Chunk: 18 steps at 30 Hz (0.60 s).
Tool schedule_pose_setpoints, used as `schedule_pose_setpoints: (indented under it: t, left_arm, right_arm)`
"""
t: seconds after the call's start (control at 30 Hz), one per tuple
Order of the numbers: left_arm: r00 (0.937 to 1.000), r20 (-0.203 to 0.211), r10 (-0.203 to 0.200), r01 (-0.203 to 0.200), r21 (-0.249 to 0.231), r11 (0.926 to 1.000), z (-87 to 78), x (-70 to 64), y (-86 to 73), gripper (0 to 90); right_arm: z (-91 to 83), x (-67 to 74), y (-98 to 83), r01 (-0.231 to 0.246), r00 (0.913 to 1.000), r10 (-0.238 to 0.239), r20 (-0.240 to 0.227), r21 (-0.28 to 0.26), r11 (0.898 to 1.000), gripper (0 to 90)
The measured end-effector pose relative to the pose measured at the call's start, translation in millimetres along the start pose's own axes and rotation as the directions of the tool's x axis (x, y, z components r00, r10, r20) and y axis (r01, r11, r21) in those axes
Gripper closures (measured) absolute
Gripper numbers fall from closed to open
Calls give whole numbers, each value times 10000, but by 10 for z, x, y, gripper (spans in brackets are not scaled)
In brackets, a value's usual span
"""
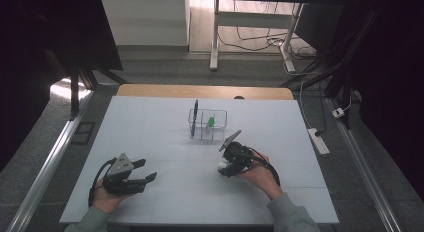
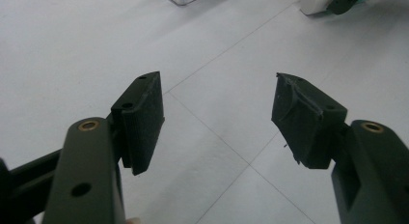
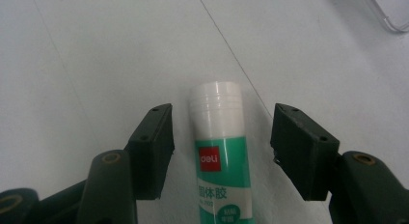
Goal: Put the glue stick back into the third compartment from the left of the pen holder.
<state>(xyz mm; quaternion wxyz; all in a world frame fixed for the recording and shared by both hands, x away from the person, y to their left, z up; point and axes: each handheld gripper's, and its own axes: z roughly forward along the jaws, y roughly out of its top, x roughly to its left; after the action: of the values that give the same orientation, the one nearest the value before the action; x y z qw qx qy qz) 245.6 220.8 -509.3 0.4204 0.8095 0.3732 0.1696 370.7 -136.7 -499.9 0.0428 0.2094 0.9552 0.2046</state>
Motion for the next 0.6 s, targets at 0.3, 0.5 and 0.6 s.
schedule_pose_setpoints:
  t: [0.3,0.5,0.6]
  left_arm:
    - [10000,-53,52,-52,79,10000,22,-2,-7,347]
    - [10000,-51,38,-37,157,9999,36,-1,-12,346]
    - [10000,-49,36,-35,177,9998,40,0,-14,346]
  right_arm:
    - [33,26,2,265,9995,-269,140,241,9994,562]
    - [22,26,1,285,9992,-288,276,104,9995,646]
    - [23,25,0,265,9992,-266,302,63,9996,648]
